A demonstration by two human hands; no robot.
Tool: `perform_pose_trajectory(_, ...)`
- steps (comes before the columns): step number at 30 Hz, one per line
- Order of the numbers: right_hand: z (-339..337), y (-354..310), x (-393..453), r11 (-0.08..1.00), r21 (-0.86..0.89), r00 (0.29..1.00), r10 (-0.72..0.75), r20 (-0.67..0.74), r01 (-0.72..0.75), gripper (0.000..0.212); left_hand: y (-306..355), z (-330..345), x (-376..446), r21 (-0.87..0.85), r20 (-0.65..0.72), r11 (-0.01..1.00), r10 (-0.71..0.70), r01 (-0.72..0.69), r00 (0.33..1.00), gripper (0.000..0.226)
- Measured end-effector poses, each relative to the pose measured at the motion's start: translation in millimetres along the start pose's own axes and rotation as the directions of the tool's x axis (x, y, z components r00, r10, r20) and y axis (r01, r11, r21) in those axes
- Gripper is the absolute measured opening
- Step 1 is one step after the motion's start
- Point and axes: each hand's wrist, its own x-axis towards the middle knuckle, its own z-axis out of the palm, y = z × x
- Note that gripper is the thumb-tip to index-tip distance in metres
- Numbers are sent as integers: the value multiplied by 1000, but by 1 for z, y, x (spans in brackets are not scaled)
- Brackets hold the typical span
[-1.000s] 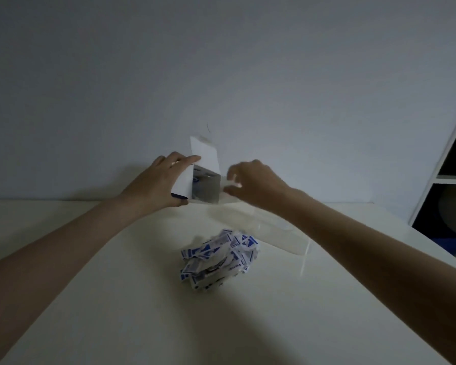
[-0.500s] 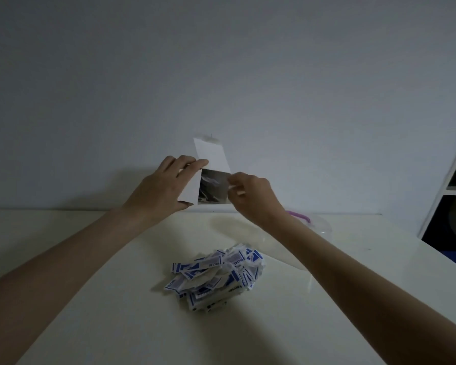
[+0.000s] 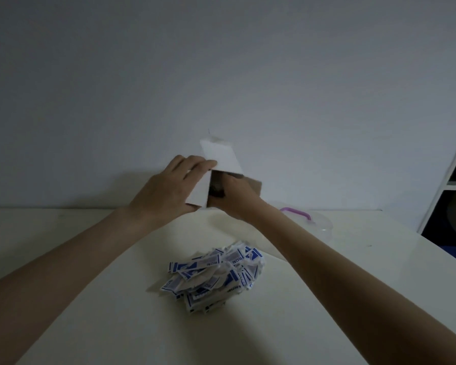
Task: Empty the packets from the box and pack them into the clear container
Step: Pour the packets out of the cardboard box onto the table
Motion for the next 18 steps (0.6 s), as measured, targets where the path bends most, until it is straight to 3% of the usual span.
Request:
perform_pose_trajectory(3,2,4,8,996,-26,992,85,97,-83,42,9,0,4,72,14,993,90,-91,996,94)
perform_pose_trajectory(6,4,7,10,983,-92,986,163,25,-160,33,14,2,8,66,-4,993,97,-97,995,92)
perform_pose_trajectory(10,10,11,8,986,-66,988,155,-16,-156,26,13,9,8,48,11,995,87,-87,996,90)
perform_pose_trajectory(16,-4,41,-13,998,-14,976,68,207,-67,19,-25,26,-19,50,119,999,-8,2,993,94)
perform_pose_trajectory(18,-9,48,-24,993,-93,950,93,298,-68,19,-33,30,-25,29,119,998,-54,50,991,93)
